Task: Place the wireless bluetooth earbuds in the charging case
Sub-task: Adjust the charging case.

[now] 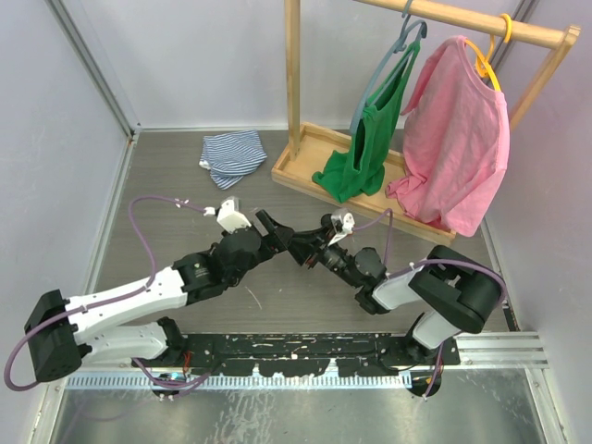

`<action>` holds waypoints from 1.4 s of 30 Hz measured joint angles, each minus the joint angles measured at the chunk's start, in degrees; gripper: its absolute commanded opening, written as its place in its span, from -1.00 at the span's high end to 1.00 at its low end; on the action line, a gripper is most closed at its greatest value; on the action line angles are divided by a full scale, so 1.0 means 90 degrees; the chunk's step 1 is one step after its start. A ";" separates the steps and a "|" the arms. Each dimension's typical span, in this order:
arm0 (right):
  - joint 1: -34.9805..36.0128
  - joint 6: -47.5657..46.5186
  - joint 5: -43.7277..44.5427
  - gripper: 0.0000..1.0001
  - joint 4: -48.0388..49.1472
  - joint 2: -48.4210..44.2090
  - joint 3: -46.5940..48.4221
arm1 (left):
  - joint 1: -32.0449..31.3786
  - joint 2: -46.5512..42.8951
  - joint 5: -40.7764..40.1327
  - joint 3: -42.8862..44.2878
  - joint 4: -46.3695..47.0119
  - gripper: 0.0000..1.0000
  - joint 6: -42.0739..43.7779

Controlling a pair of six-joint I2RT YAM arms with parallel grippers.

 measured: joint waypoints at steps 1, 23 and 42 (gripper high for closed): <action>-0.0024 -0.0002 -0.0027 0.81 0.0000 -0.0036 -0.0015 | 0.0000 -0.0068 0.0017 -0.0063 0.0104 -0.72 0.0119; -0.1263 0.0835 -0.2183 0.80 0.0019 -0.0950 -0.0177 | 0.1940 -0.1664 0.4515 -0.0959 0.2040 -0.69 0.3436; -0.1518 0.1899 -0.3619 0.76 0.0044 -0.1433 0.0238 | 0.2293 -0.1316 0.6696 -0.1214 0.3361 0.04 0.3517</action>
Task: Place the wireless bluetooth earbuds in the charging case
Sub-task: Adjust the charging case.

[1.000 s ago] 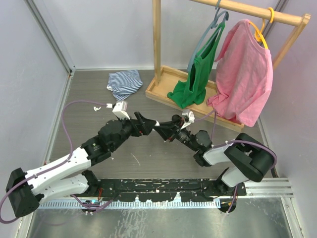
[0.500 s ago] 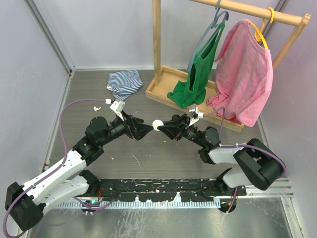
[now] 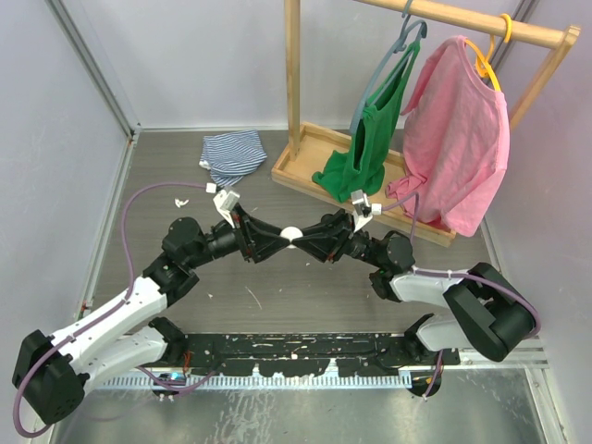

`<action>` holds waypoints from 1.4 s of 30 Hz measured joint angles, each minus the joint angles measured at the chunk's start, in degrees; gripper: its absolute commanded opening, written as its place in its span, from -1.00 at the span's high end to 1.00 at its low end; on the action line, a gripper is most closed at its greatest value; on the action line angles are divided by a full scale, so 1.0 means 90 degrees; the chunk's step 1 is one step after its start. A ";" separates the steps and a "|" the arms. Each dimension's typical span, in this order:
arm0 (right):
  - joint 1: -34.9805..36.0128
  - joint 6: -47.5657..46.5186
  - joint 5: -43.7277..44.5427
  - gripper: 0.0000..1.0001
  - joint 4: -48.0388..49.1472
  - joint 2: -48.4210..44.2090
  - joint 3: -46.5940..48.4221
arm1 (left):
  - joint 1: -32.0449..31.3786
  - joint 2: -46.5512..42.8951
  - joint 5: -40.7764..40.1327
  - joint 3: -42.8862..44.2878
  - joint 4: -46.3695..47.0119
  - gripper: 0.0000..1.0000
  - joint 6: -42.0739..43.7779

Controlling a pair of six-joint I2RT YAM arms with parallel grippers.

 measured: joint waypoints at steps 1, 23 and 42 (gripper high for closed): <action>0.0000 0.0029 -0.0029 0.76 0.0000 -0.0005 0.0005 | 0.0000 -0.0002 0.0041 -0.0015 0.0063 0.09 -0.0015; -0.0112 0.0238 -0.1438 -0.05 0.0000 0.0097 0.0444 | 0.0007 -0.0058 0.0942 0.0784 -0.1455 0.83 0.0959; 0.0036 -0.2756 -0.2237 -0.25 -0.3512 -0.0930 0.1039 | -0.0107 0.0272 0.0976 0.3038 -0.6120 0.93 0.3106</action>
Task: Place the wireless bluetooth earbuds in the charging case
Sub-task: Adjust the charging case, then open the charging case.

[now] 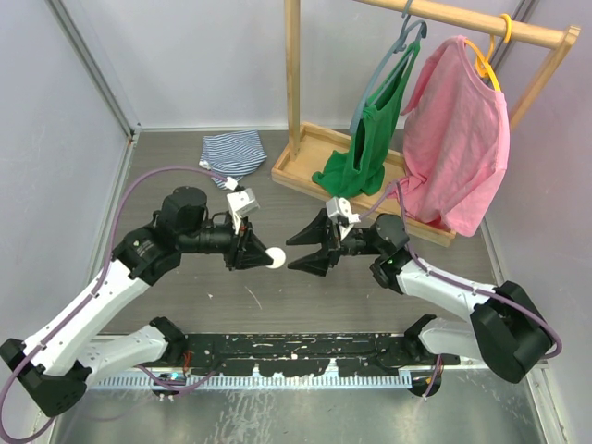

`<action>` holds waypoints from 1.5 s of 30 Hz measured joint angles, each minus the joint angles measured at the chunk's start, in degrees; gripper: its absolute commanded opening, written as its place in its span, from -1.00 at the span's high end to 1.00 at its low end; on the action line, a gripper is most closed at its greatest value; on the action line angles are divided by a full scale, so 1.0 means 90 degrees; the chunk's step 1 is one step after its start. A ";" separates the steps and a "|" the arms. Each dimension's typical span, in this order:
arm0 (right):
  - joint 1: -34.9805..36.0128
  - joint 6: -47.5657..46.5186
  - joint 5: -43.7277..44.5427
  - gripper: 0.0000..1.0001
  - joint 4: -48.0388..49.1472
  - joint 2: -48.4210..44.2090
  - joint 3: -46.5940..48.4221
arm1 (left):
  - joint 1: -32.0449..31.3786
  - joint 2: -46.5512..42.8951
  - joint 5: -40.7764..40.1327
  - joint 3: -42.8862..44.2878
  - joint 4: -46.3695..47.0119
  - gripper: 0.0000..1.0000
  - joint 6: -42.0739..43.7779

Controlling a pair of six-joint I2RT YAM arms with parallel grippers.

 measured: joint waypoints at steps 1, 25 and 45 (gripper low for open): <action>0.0032 -0.0032 -0.0017 -0.25 -0.0068 0.0010 0.0005 | -0.0029 0.0046 -0.0005 0.0109 -0.0136 0.93 0.0083; 0.0678 -0.0168 -0.0083 0.00 -0.0352 0.0498 0.0265 | -0.0663 0.0809 -0.0731 0.1183 -0.1438 0.97 0.1214; 0.0716 -0.0131 -0.0085 0.91 -0.0330 0.0668 0.0333 | -0.0748 0.0959 -0.0935 0.1202 -0.1698 0.81 0.1528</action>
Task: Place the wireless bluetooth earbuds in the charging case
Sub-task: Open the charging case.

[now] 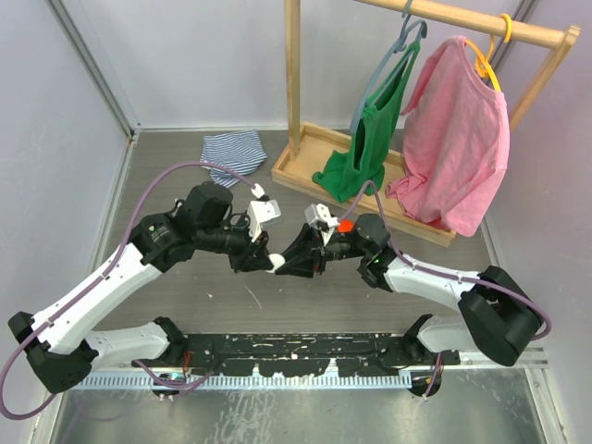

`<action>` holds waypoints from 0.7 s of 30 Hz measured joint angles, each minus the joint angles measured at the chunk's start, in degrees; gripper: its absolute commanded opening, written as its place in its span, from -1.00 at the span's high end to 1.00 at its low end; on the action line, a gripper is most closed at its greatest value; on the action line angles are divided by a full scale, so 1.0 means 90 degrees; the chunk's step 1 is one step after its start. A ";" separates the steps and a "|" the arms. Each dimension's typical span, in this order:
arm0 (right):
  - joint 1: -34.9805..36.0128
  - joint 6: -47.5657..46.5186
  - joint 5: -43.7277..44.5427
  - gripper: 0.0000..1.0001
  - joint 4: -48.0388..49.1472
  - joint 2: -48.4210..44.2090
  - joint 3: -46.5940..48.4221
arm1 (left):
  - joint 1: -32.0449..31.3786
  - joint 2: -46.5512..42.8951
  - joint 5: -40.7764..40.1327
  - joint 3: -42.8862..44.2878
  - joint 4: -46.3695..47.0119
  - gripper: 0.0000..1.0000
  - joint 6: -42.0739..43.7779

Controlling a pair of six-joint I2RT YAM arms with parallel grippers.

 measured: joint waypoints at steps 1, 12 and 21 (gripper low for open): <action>0.0000 0.0000 0.0000 0.96 0.0007 0.0000 0.0000 | 0.0000 -0.0002 -0.0002 0.0000 0.0002 0.70 0.0007; 0.0000 -0.0015 0.0073 0.98 0.0100 -0.0007 -0.0017 | -0.0022 -0.0362 -0.0260 -0.0306 0.0289 0.09 0.0017; -0.0002 -0.0049 0.0163 0.98 0.0124 -0.0007 -0.0078 | -0.0029 -0.0427 -0.0644 -0.0466 0.0515 0.01 -0.0044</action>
